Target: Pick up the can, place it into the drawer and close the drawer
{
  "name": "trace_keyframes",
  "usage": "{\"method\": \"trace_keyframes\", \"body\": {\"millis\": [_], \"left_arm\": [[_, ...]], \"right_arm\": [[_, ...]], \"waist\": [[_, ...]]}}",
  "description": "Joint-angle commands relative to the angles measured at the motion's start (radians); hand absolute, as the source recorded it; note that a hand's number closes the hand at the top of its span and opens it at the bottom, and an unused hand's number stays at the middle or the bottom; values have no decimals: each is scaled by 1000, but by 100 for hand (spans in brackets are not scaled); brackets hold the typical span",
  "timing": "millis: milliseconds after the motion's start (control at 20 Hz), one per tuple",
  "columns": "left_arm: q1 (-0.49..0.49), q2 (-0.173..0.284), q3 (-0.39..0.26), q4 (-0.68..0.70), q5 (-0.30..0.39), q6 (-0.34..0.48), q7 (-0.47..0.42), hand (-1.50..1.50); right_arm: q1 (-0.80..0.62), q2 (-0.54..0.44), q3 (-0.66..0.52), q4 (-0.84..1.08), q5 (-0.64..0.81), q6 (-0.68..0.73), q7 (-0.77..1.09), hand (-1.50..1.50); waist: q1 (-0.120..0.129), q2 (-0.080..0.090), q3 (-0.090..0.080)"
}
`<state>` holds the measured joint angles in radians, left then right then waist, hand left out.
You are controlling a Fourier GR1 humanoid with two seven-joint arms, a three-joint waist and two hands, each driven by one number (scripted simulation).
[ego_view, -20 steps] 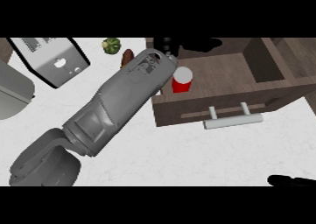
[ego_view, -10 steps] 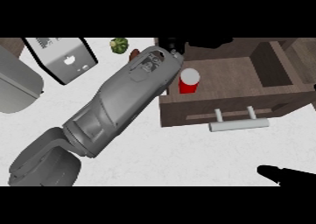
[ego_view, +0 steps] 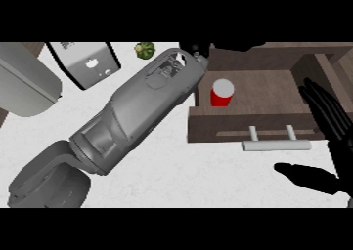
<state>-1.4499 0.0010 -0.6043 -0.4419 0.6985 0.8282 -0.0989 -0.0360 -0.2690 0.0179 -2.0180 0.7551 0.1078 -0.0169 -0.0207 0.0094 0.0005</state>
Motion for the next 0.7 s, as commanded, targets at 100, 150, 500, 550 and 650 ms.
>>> {"method": "trace_keyframes", "body": {"millis": [100,150,500,550,650], "left_arm": [[9,26,26,-39,-13,-19,36,-150],[27,7,8,-50,-33,27,26,-150],[77,161,19,-165,-72,-46,120,-150],[57,160,-1,-185,-89,-26,172,-150],[120,158,-18,-260,-106,0,176,-150]], "right_arm": [[-72,25,110,169,244,-77,45,-150],[-85,37,118,240,284,-127,25,-150],[-147,124,71,497,299,-316,-33,-150],[-184,97,34,573,277,-329,-77,-150],[-221,125,42,654,316,-370,-64,-150]], "waist": [[30,-8,-1],[38,-8,0],[45,-13,0],[50,-13,0],[57,-14,0]]}}
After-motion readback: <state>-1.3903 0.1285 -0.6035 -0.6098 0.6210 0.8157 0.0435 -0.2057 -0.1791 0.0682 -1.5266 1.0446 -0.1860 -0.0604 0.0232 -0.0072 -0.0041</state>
